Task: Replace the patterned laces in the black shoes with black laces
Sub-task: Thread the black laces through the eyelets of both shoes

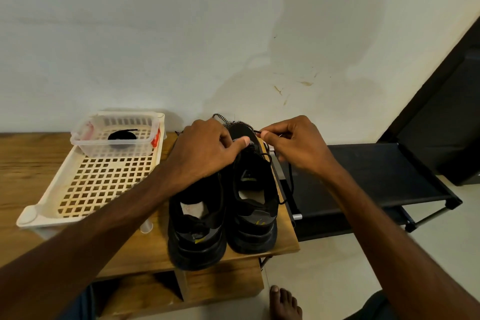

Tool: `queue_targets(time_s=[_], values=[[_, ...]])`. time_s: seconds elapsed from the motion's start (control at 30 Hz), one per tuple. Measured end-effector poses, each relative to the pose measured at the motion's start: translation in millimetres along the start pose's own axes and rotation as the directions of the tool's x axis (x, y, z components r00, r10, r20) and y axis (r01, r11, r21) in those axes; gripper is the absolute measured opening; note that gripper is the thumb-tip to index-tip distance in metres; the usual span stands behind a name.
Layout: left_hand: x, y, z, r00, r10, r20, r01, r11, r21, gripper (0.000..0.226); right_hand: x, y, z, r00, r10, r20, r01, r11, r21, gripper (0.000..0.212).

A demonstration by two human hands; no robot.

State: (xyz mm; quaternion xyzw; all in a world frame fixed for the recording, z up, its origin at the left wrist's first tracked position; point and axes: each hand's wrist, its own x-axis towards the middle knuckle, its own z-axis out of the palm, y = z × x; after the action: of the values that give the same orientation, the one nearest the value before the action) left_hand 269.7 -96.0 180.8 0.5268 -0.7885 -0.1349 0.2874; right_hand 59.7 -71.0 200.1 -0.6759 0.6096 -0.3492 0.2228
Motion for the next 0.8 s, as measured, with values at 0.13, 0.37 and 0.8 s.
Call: queue_targets(time_s=[0.13, 0.37, 0.8], values=[[-1.1, 2.1, 2.6, 0.998, -0.021, 0.054, 0.018, 0.998, 0.060, 0.042, -0.4, 2.0, -0.6, 0.998, 0.052, -0.045, -0.055, 0.996, -0.064, 0.016], [-4.0, 0.6, 7.5, 0.980, -0.137, 0.142, 0.140, 0.990, -0.013, 0.017, -2.9, 1.4, -0.3, 0.997, 0.057, -0.058, -0.063, 0.993, -0.096, 0.013], [-3.0, 2.9, 7.9, 0.973, -0.214, 0.092, 0.218, 0.975, -0.036, 0.007, -2.0, 1.0, 23.5, 0.991, 0.061, 0.115, -0.022, 0.951, -0.310, 0.013]])
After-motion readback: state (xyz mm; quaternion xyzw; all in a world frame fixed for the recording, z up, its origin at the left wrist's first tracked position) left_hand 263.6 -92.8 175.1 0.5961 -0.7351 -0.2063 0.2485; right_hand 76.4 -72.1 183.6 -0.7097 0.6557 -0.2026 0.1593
